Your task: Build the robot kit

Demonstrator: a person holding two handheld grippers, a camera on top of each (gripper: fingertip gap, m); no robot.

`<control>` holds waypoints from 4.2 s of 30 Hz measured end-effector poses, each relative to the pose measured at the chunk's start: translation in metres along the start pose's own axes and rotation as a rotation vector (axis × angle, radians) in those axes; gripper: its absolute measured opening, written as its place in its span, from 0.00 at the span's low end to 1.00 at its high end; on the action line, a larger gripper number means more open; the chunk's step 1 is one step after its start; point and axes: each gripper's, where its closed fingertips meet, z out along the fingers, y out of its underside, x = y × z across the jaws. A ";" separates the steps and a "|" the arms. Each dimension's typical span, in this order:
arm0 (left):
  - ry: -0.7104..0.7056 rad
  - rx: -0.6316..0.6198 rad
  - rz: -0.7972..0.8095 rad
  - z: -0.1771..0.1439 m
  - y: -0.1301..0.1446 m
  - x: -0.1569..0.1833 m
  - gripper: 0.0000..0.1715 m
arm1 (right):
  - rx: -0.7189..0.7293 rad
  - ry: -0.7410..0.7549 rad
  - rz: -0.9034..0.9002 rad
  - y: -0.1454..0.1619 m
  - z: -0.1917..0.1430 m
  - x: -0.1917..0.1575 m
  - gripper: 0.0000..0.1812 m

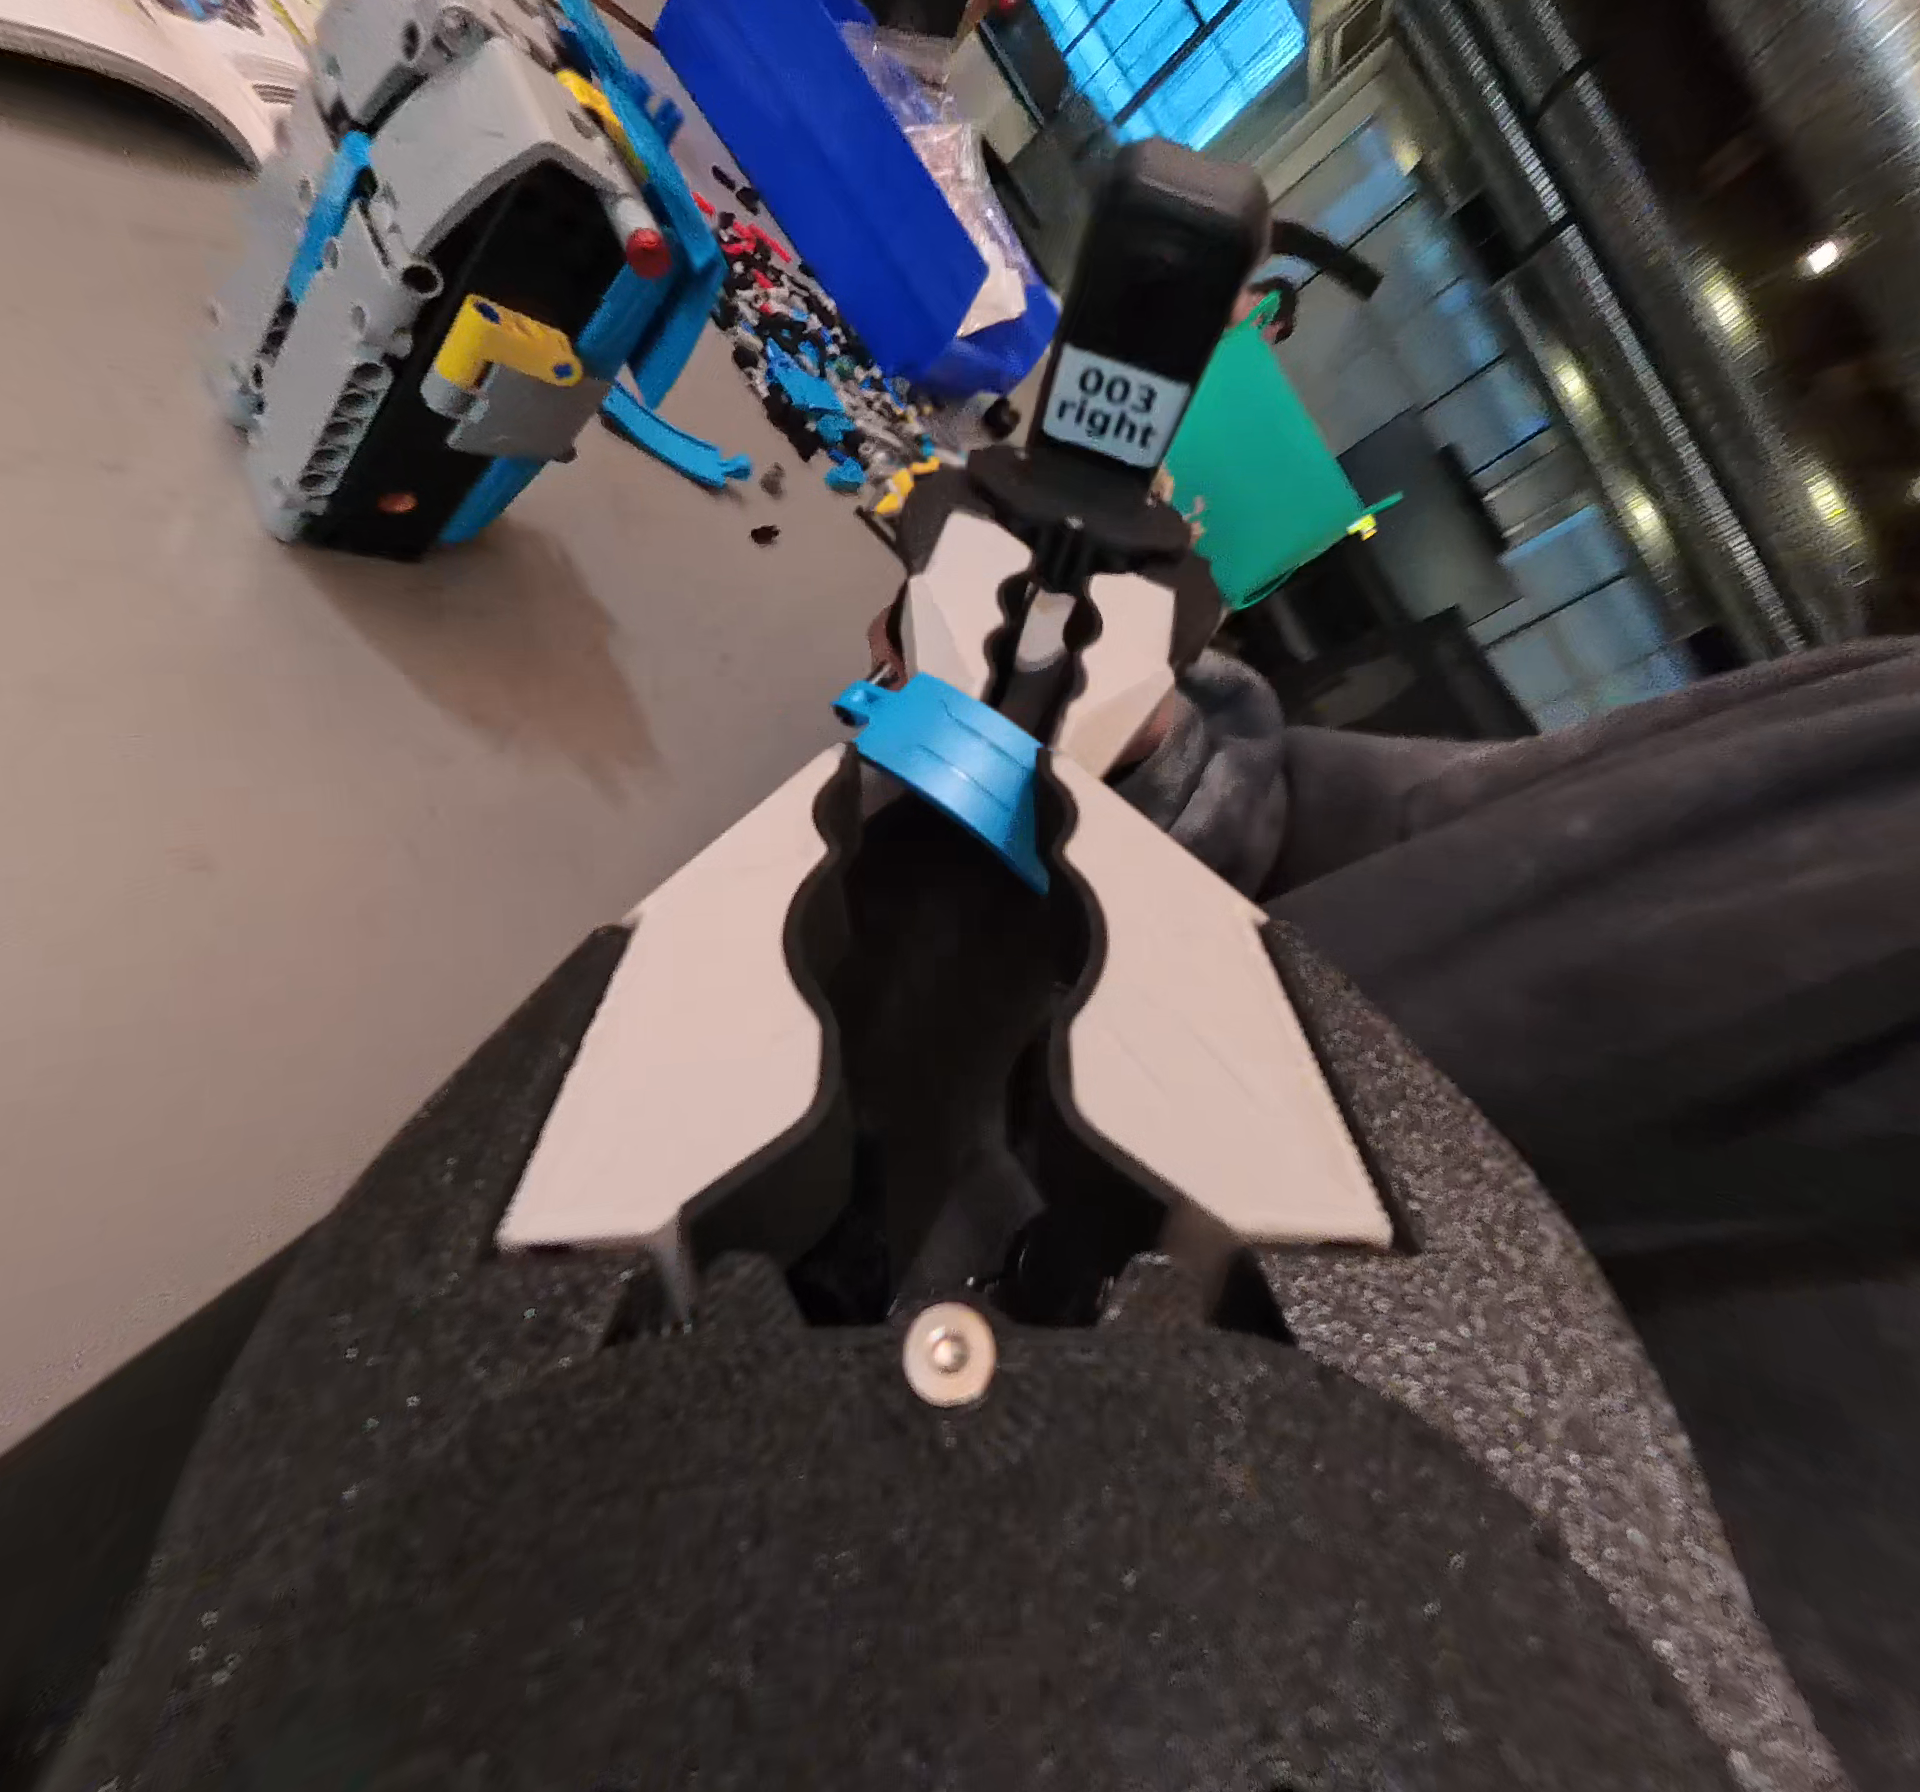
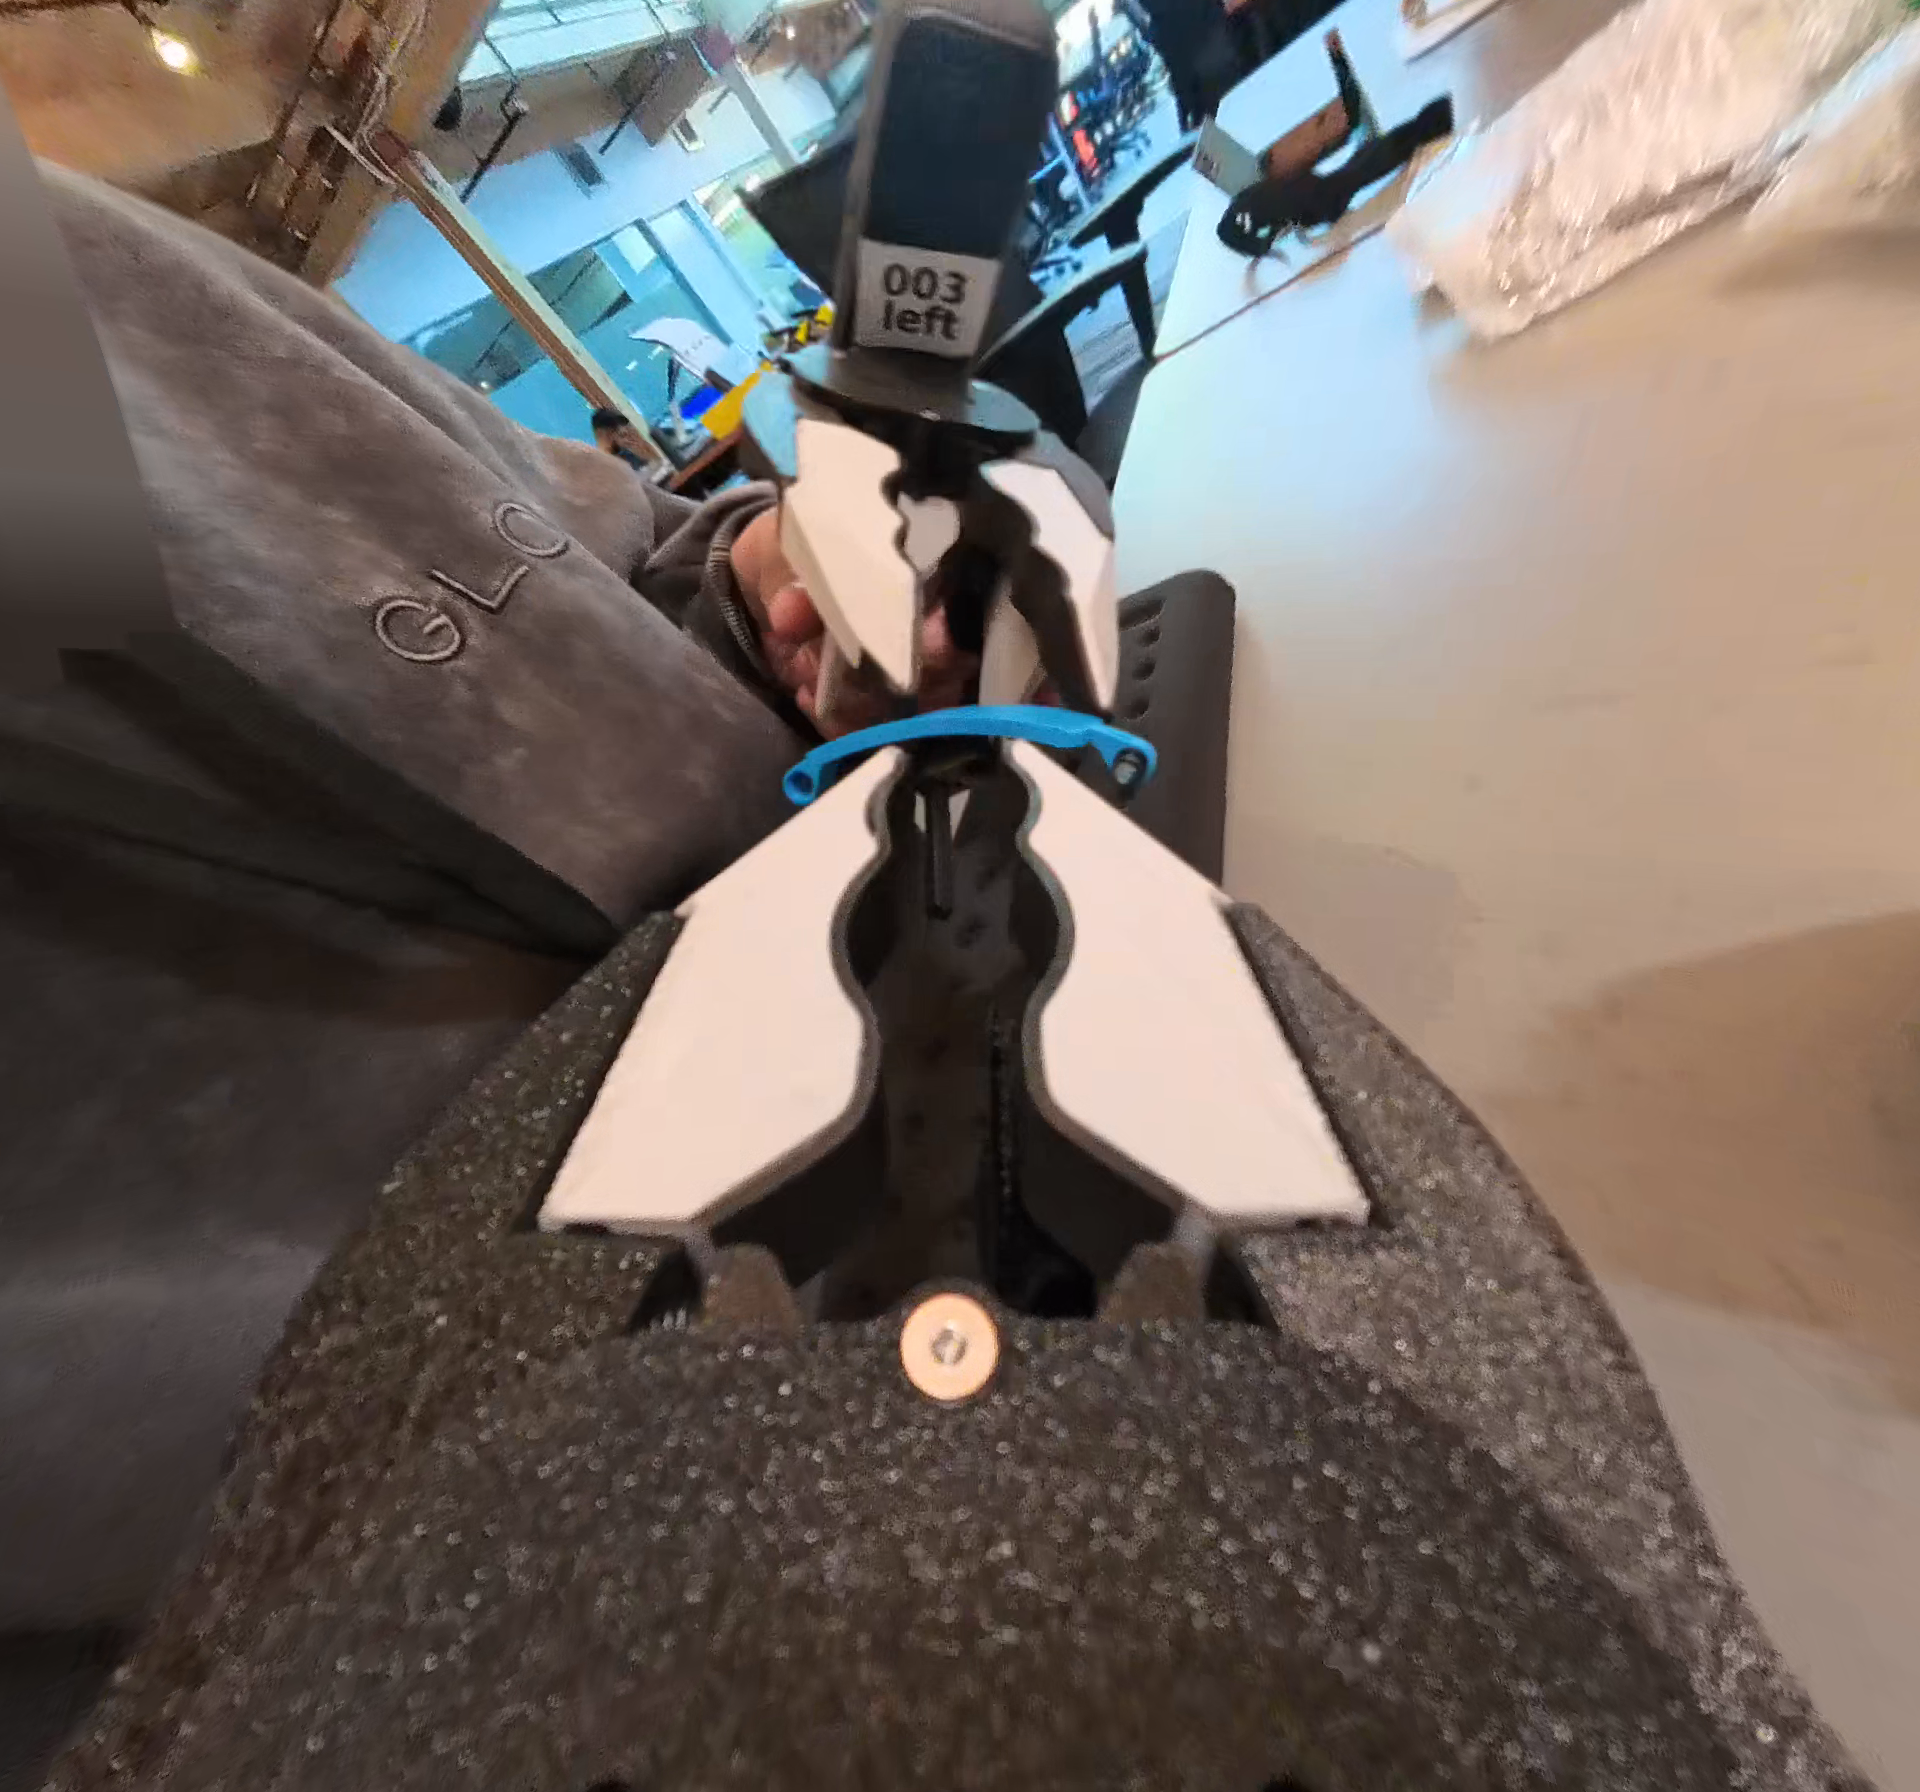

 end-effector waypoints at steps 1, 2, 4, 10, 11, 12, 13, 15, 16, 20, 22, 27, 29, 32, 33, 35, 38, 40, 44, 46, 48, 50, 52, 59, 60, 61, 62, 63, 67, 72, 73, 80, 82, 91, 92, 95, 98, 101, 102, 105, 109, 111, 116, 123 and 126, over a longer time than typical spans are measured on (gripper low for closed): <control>0.024 0.008 -0.028 0.003 -0.003 0.000 0.19 | 0.007 0.011 -0.032 -0.002 -0.001 -0.001 0.08; 0.049 0.009 -0.060 0.005 -0.005 0.000 0.19 | 0.018 0.027 -0.056 -0.004 -0.003 0.000 0.08; 0.110 -0.008 -0.151 0.010 -0.004 0.000 0.21 | 0.024 0.077 -0.124 -0.007 -0.008 0.003 0.08; 0.320 -0.072 -0.416 0.022 0.007 0.010 0.18 | -0.078 0.237 -0.474 -0.002 -0.014 0.004 0.08; 0.331 -0.053 -0.426 0.022 0.004 0.010 0.15 | -0.096 0.230 -0.484 0.000 -0.015 0.003 0.08; 0.326 -0.036 -0.418 0.023 0.001 0.007 0.13 | -0.109 0.208 -0.492 0.003 -0.015 0.000 0.08; 0.315 -0.023 -0.398 0.023 -0.002 0.005 0.11 | -0.102 0.197 -0.504 0.003 -0.015 -0.004 0.08; 0.319 0.001 -0.361 0.021 -0.008 0.005 0.07 | -0.111 0.182 -0.509 0.005 -0.015 -0.007 0.08; 0.334 0.006 -0.345 0.019 -0.010 0.007 0.05 | -0.129 0.178 -0.497 0.007 -0.015 -0.006 0.08; 0.324 0.027 -0.280 0.016 -0.016 0.005 0.01 | -0.156 0.178 -0.425 0.013 -0.020 0.001 0.08; 0.316 0.048 -0.273 0.014 -0.019 0.001 0.00 | -0.178 0.228 -0.392 0.015 -0.027 0.013 0.08; 0.223 -0.006 -0.012 0.018 -0.010 0.004 0.01 | -0.054 0.358 -0.256 -0.008 -0.045 0.036 0.08; 0.183 -0.037 0.096 0.023 -0.004 0.006 0.01 | -0.005 0.359 -0.226 -0.015 -0.048 0.036 0.08; 0.165 -0.074 0.136 0.029 0.003 0.005 0.02 | -0.002 0.344 -0.249 -0.018 -0.045 0.029 0.08; 0.167 -0.078 0.138 0.031 0.003 0.006 0.03 | -0.014 0.341 -0.257 -0.016 -0.044 0.027 0.08; 0.174 -0.075 0.135 0.032 0.002 0.007 0.04 | -0.034 0.339 -0.266 -0.012 -0.041 0.025 0.08; 0.190 -0.072 0.121 0.033 0.000 0.008 0.03 | -0.053 0.344 -0.267 -0.007 -0.040 0.026 0.08; 0.193 -0.075 0.123 0.033 0.001 0.009 0.03 | -0.054 0.342 -0.268 -0.008 -0.041 0.025 0.08; 0.216 -0.059 0.124 0.031 -0.001 0.013 0.01 | -0.070 0.362 -0.298 -0.008 -0.042 0.025 0.08; 0.229 -0.024 0.151 0.027 -0.006 0.016 0.01 | -0.077 0.388 -0.317 -0.009 -0.045 0.028 0.08; 0.215 -0.022 0.176 0.026 -0.006 0.015 0.01 | -0.064 0.381 -0.302 -0.011 -0.047 0.027 0.08; 0.222 0.006 0.197 0.025 -0.009 0.017 0.01 | -0.036 0.370 -0.281 -0.015 -0.050 0.025 0.08; 0.265 0.048 0.192 0.022 -0.015 0.025 0.02 | -0.010 0.347 -0.257 -0.019 -0.053 0.022 0.08; 0.300 0.028 0.257 0.027 -0.012 0.033 0.01 | 0.091 0.119 -0.079 -0.027 -0.057 -0.004 0.08; 0.296 0.023 0.282 0.027 -0.011 0.034 0.01 | 0.094 0.102 -0.055 -0.026 -0.057 -0.004 0.08; 0.286 0.014 0.311 0.028 -0.009 0.033 0.01 | 0.101 0.081 -0.033 -0.026 -0.057 -0.005 0.08; 0.266 0.007 0.344 0.029 -0.008 0.032 0.01 | 0.118 0.055 -0.016 -0.028 -0.058 -0.008 0.08; 0.256 0.004 0.379 0.030 -0.008 0.032 0.01 | 0.135 0.031 -0.003 -0.029 -0.058 -0.011 0.08; 0.260 0.007 0.498 0.029 -0.007 0.038 0.01 | 0.132 0.003 0.027 -0.027 -0.056 -0.011 0.08; 0.240 -0.035 0.507 0.035 -0.003 0.034 0.02 | 0.121 -0.034 0.025 -0.024 -0.048 -0.017 0.08; 0.248 -0.032 0.497 0.035 -0.004 0.034 0.02 | 0.121 -0.038 0.025 -0.024 -0.048 -0.018 0.08; 0.197 -0.076 0.546 0.036 0.001 0.026 0.01 | 0.082 0.010 -0.008 -0.019 -0.049 -0.013 0.08; 0.203 -0.093 0.571 0.036 0.003 0.027 0.01 | 0.070 0.021 -0.010 -0.017 -0.048 -0.010 0.08; 0.238 -0.188 0.682 0.036 0.009 0.026 0.01 | 0.055 -0.054 0.045 -0.009 -0.047 -0.014 0.08; 0.231 -0.189 0.689 0.036 0.008 0.024 0.01 | 0.061 -0.057 0.049 -0.010 -0.048 -0.014 0.08; 0.248 -0.195 0.668 0.036 0.008 0.021 0.01 | 0.058 -0.031 0.027 -0.011 -0.047 -0.011 0.08; 0.251 -0.217 0.672 0.035 0.011 0.019 0.01 | 0.046 -0.006 0.020 -0.009 -0.047 -0.006 0.08; 0.225 -0.270 0.709 0.035 0.016 0.012 0.01 | 0.002 0.014 0.009 -0.002 -0.045 -0.003 0.08; 0.209 -0.292 0.727 0.035 0.018 0.009 0.01 | -0.030 0.031 -0.001 0.002 -0.043 -0.001 0.08; 0.179 -0.365 0.829 0.035 0.026 0.003 0.01 | -0.129 0.079 -0.050 0.016 -0.039 0.005 0.08; 0.166 -0.431 0.938 0.036 0.032 -0.003 0.00 | -0.158 0.081 -0.039 0.023 -0.038 0.008 0.07; 0.163 -0.441 0.957 0.036 0.032 -0.005 0.01 | -0.138 0.065 -0.031 0.020 -0.040 0.006 0.07; 0.137 -0.453 1.048 0.039 0.034 -0.009 0.00 | -0.151 0.060 0.003 0.024 -0.040 0.009 0.07; 0.072 -0.468 1.205 0.043 0.037 -0.019 0.01 | -0.172 0.064 0.046 0.030 -0.040 0.015 0.07; 0.042 -0.481 1.223 0.045 0.038 -0.030 0.01 | -0.216 0.132 0.017 0.035 -0.041 0.025 0.07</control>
